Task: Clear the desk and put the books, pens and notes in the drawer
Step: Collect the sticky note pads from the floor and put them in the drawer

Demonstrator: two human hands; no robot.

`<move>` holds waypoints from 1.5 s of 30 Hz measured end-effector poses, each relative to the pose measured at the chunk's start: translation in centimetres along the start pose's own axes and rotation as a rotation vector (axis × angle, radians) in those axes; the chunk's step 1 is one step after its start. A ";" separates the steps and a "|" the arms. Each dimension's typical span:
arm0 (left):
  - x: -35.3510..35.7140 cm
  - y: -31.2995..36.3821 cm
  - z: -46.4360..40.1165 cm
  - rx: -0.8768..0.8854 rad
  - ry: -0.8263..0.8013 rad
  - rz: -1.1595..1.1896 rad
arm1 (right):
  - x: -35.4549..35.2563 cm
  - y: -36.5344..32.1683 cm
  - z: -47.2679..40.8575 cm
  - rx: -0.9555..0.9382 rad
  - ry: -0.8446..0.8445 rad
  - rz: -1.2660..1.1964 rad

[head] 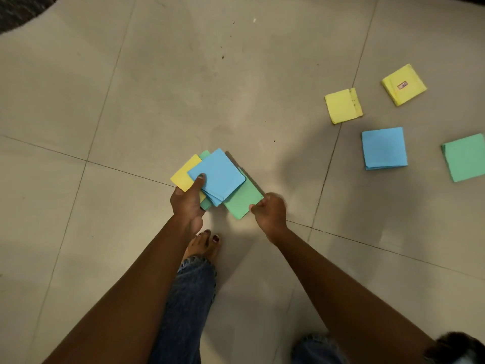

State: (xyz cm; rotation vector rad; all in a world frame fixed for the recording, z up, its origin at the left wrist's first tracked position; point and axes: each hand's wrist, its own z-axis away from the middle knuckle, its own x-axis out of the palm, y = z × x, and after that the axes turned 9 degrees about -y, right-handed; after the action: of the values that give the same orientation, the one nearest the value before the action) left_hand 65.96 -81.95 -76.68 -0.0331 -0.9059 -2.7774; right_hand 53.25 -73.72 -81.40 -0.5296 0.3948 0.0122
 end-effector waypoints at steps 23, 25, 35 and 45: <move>21.1 5.0 20.9 -0.251 -0.505 -0.183 | -31.6 -7.7 13.8 -0.234 0.039 -0.186; 23.3 5.1 21.7 -0.325 -0.538 -0.165 | -33.4 -7.5 13.7 -0.247 0.026 -0.120; 31.4 5.3 18.2 -0.346 -0.448 -0.263 | -39.8 -6.7 9.1 -0.152 0.095 -0.162; 36.5 -1.0 8.1 -0.283 -0.370 -0.436 | -44.4 4.5 -3.6 0.144 0.223 0.216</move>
State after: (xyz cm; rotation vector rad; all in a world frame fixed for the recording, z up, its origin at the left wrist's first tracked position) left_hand 29.81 -83.76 -67.45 -0.4605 -0.6416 -3.3631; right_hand 10.41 -67.61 -70.06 -0.3447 0.6648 0.1323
